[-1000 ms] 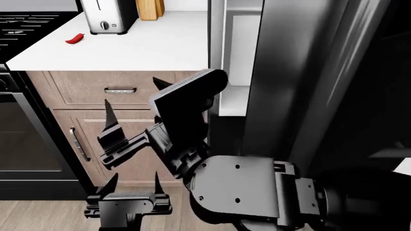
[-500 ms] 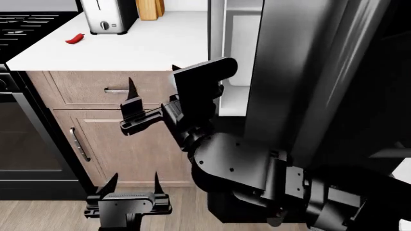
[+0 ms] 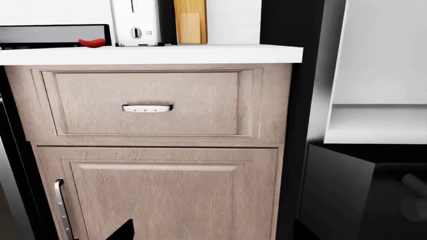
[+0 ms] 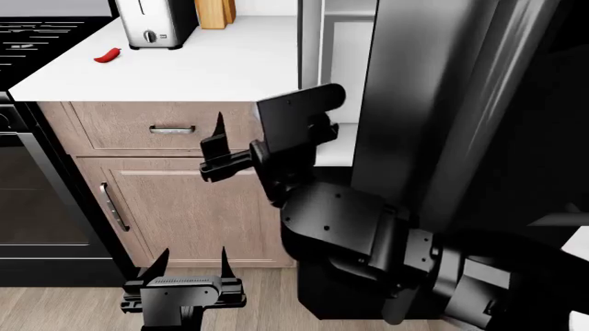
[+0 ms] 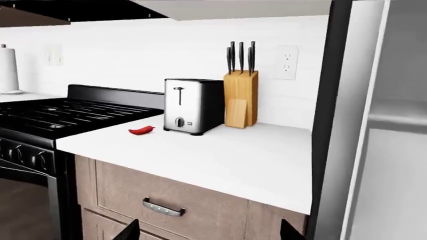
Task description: Open the fridge door
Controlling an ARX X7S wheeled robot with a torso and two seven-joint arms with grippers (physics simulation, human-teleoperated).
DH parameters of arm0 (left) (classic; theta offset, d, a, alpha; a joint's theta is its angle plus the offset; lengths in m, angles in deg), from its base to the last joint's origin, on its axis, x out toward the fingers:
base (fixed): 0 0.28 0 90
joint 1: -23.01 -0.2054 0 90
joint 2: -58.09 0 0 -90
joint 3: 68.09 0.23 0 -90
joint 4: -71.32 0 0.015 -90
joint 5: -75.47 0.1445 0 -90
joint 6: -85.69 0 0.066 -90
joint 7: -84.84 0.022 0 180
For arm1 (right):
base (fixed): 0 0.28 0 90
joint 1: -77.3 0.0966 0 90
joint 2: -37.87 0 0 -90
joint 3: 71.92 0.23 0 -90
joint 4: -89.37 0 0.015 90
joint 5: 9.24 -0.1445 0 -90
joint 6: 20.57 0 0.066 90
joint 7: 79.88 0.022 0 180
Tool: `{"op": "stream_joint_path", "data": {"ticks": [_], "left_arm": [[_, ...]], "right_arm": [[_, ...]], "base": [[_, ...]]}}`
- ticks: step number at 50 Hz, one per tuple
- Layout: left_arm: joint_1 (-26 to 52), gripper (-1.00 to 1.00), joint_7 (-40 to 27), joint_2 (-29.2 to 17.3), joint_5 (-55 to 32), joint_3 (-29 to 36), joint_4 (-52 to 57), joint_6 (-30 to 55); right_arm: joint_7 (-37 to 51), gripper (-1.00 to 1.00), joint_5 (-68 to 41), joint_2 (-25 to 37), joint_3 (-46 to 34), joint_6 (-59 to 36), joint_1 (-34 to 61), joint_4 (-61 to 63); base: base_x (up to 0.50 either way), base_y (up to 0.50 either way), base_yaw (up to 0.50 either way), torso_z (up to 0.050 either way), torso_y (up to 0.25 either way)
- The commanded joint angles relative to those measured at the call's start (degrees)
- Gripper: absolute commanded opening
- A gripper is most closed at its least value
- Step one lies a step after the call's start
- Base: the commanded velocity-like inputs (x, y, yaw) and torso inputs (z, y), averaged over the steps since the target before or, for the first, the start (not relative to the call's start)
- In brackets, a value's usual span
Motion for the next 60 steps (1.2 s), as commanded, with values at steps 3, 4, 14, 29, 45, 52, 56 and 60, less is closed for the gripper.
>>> {"op": "stream_joint_path", "data": {"ticks": [3, 4, 14, 29, 45, 52, 56, 60], "left_arm": [[0.1, 1.0, 0.0, -0.1, -0.1, 0.1, 0.0, -0.1], [0.1, 1.0, 0.0, -0.1, -0.1, 0.1, 0.0, -0.1], [0.1, 1.0, -0.3, -0.3, -0.1, 0.2, 0.4, 0.3], [0.1, 1.0, -0.2, -0.2, -0.1, 0.4, 0.0, -0.2], [0.2, 1.0, -0.3, -0.2, -0.3, 0.5, -0.1, -0.2], [0.3, 1.0, -0.5, -0.3, 0.0, 0.7, 0.0, -0.1], [0.3, 1.0, -0.6, -0.5, -0.1, 0.7, 0.5, 0.2], [0.3, 1.0, -0.6, -0.6, -0.1, 0.7, 0.6, 0.3]], "right_arm": [[4.4, 1.0, 0.3, 0.8, -1.1, -3.6, 0.6, -1.1], [5.0, 1.0, 0.5, 1.0, -1.1, -3.5, 0.5, -1.0], [8.6, 1.0, 1.3, 1.7, -0.2, -1.7, -1.9, 0.0], [10.3, 1.0, 2.0, 2.4, 0.9, -0.3, -2.6, 0.7], [21.8, 1.0, 6.3, 3.3, -1.1, -4.5, -2.5, 3.8], [39.2, 1.0, 11.2, 9.4, -3.3, -9.0, -5.7, 17.5], [40.8, 1.0, 11.8, 9.9, -3.4, -10.2, -6.0, 19.3], [42.3, 1.0, 12.3, 10.2, -3.5, -11.5, -6.6, 20.8]], "base": [[0.0, 0.0, 0.0, 0.0, 0.0], [0.0, 0.0, 0.0, 0.0, 0.0], [0.0, 0.0, 0.0, 0.0, 0.0], [0.0, 0.0, 0.0, 0.0, 0.0], [0.0, 0.0, 0.0, 0.0, 0.0], [0.0, 0.0, 0.0, 0.0, 0.0], [0.0, 0.0, 0.0, 0.0, 0.0], [0.0, 0.0, 0.0, 0.0, 0.0]]}}
